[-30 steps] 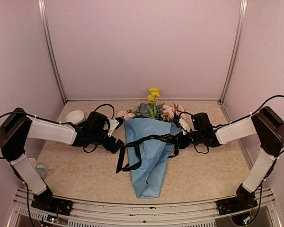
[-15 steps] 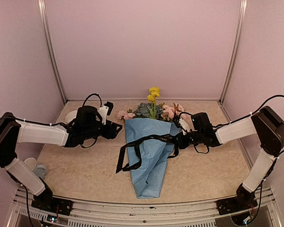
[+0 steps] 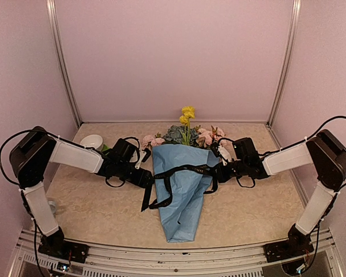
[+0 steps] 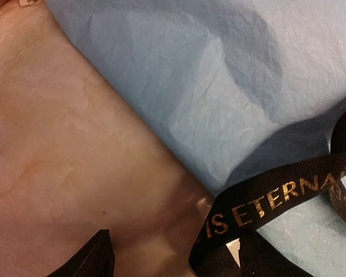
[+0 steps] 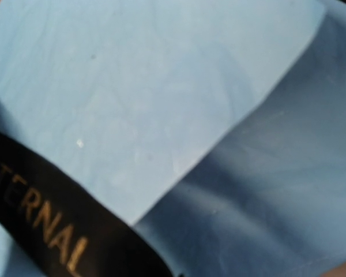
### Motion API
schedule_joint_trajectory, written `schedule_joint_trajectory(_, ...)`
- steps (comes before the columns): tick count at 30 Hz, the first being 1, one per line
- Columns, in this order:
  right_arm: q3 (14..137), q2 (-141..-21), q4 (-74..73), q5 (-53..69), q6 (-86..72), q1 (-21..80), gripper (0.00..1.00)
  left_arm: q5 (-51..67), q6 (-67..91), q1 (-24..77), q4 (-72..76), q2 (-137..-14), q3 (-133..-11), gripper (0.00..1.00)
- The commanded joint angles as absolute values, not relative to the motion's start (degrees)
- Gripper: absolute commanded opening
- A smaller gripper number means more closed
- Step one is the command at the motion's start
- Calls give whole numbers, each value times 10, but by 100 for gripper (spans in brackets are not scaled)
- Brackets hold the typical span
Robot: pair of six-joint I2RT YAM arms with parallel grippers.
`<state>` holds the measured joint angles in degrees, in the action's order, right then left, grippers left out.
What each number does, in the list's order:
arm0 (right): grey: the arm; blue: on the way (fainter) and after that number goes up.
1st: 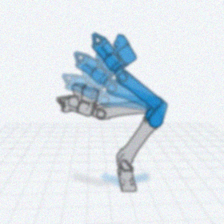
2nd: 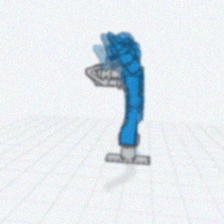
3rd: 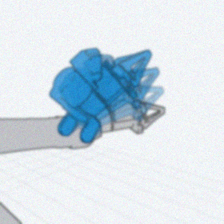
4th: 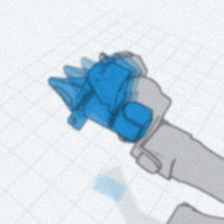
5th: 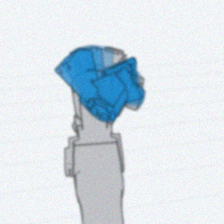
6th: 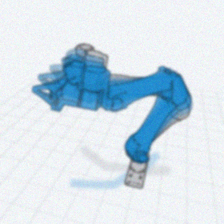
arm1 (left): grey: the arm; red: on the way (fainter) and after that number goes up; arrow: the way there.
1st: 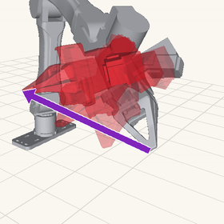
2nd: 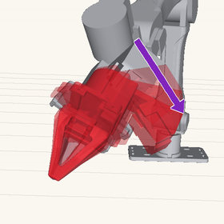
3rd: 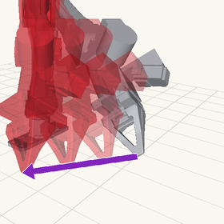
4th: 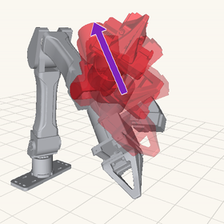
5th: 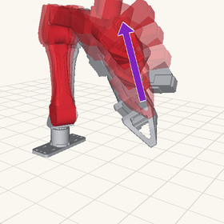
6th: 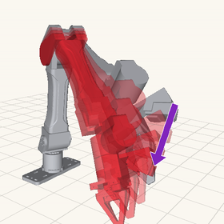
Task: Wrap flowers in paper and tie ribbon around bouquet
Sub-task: Tie the ribbon around the folded bouquet.
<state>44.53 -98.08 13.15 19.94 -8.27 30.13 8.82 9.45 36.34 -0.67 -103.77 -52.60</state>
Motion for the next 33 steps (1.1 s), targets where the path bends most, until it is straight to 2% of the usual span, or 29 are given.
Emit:
schedule_joint_trajectory(1,457,-975,127,205,-86,298,0,102,71,373,-35,-1074,-536,68)
schedule_joint_trajectory(2,457,-975,126,204,-87,298,0,103,69,373,-35,-1079,-540,61)
schedule_joint_trajectory(3,458,-973,126,204,-87,298,0,107,66,373,-41,-1083,-546,50)
schedule_joint_trajectory(6,458,-967,124,201,-91,297,0,121,55,371,-51,-1083,-550,10)
schedule_joint_trajectory(7,459,-965,122,197,-94,298,0,120,58,367,-51,-1076,-548,0)
schedule_joint_trajectory(19,389,-840,65,84,-212,223,0,8,168,330,-32,-969,-478,0)
schedule_joint_trajectory(29,233,-662,92,115,-331,29,0,-68,236,327,-26,-867,-407,0)
schedule_joint_trajectory(33,202,-627,90,144,-353,-45,0,-104,270,321,-24,-833,-377,0)
